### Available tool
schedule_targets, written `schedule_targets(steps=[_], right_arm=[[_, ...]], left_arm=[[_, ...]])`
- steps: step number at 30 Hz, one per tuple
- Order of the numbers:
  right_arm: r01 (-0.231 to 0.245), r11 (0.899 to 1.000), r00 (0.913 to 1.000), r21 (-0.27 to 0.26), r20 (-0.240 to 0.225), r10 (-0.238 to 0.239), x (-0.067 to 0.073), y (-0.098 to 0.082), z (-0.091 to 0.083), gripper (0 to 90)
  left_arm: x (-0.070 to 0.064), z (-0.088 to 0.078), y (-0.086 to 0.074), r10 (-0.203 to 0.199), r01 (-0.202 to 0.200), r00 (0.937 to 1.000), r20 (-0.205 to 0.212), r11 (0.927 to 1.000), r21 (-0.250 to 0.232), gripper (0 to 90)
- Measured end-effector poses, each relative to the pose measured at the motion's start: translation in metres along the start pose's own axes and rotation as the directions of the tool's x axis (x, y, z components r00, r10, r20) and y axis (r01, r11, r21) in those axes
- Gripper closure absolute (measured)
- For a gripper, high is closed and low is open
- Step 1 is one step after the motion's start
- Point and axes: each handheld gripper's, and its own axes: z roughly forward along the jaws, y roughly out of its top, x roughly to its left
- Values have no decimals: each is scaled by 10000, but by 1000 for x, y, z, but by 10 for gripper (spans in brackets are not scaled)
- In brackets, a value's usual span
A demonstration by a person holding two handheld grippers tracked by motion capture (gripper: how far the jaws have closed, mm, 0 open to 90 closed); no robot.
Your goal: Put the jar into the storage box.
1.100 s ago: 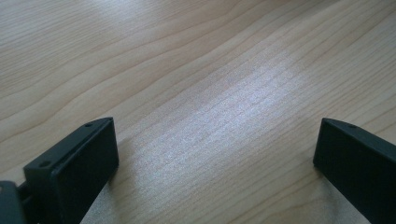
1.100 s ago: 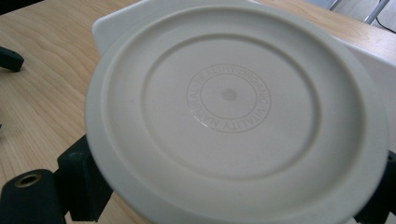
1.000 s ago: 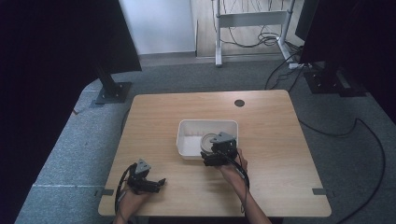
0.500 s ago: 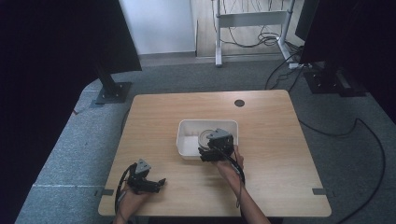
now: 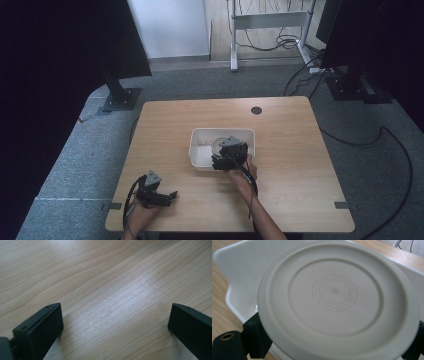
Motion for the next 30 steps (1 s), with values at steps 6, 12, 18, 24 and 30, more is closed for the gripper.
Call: schedule_targets(steps=[6,12,18,24,30], right_arm=[[-147,9998,9999,125,71,146,-1,-4,9,92],[-175,9993,9998,326,110,172,-1,-8,17,93],[-343,9985,9994,424,108,339,-1,-10,21,92],[-813,9956,9966,461,-74,818,-6,-11,22,92],[-789,9957,9968,485,-112,795,-7,-10,22,91]], left_arm=[[0,0,0,18,-18,10000,-1,10000,19,0],[0,0,0,6,-6,10000,3,10000,19,0],[0,0,0,18,-18,10000,1,10000,18,0],[0,0,0,19,-19,10000,0,10000,17,0],[0,0,0,20,-20,10000,0,10000,19,0]])
